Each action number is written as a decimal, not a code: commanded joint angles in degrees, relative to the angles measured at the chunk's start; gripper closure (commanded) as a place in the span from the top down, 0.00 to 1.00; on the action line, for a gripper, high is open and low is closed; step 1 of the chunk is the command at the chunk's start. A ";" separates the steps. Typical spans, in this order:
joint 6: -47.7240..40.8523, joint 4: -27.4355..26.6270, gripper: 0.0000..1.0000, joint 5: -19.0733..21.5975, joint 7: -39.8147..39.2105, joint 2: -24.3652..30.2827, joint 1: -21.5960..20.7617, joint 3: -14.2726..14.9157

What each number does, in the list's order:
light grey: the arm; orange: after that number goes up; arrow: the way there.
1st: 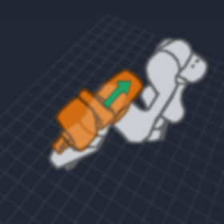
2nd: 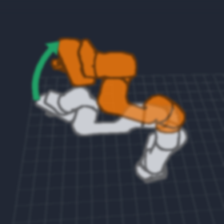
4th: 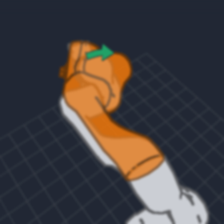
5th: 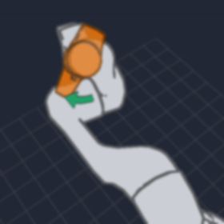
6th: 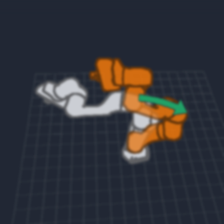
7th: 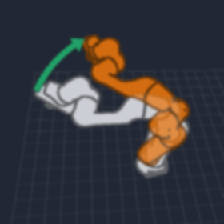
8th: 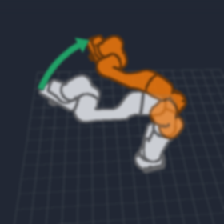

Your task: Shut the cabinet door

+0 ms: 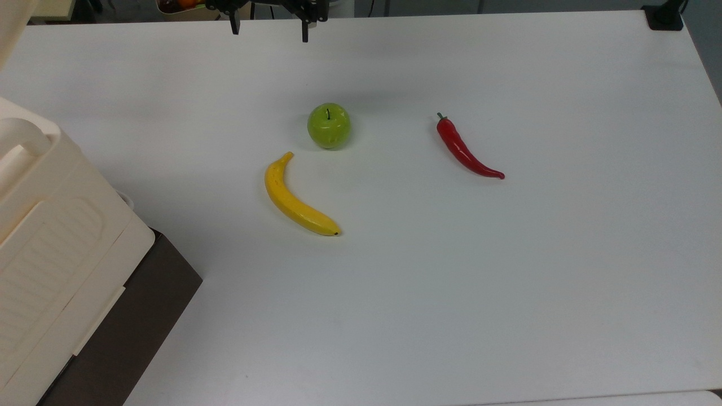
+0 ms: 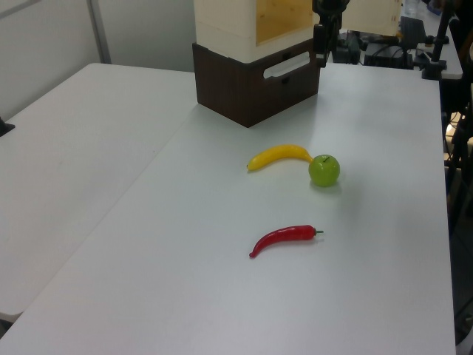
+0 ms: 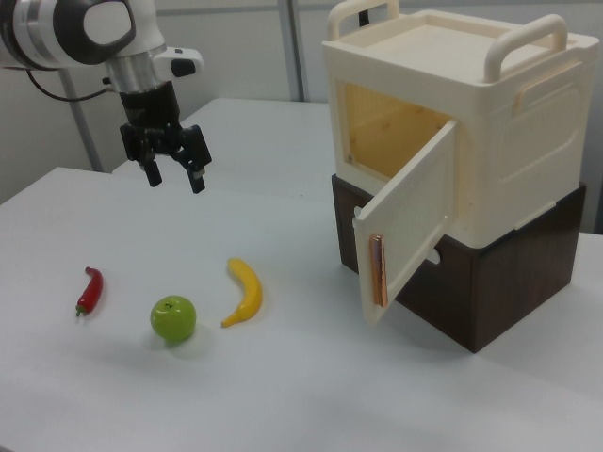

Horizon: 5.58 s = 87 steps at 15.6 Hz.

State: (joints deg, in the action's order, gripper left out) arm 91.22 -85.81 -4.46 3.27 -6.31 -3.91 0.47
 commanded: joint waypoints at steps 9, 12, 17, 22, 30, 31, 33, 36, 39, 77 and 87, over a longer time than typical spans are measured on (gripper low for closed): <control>-0.25 -1.11 0.83 0.24 -1.52 1.48 0.31 0.40; -0.43 -1.11 0.46 0.24 -1.69 1.48 0.48 0.40; -0.52 -1.11 0.00 0.24 -1.69 1.48 0.57 0.40; -0.69 -0.76 0.00 0.24 -1.60 1.82 2.06 0.49; 0.19 6.97 0.00 -0.11 -1.60 1.91 12.86 1.11; 0.27 7.93 0.00 -0.28 -1.60 1.91 14.62 1.11; 0.97 10.04 0.00 -0.37 -1.69 1.83 18.13 1.11; 7.11 10.67 0.01 -0.37 -1.43 1.91 22.01 1.98; 11.86 10.67 0.01 -0.28 -1.43 1.91 23.68 4.44; 38.14 5.75 0.01 11.05 2.88 -6.52 20.35 4.28; 41.93 5.05 0.01 10.97 2.88 -7.49 19.74 3.48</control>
State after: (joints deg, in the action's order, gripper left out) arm 131.87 -79.76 5.53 5.52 -14.15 16.39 4.55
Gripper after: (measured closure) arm 0.982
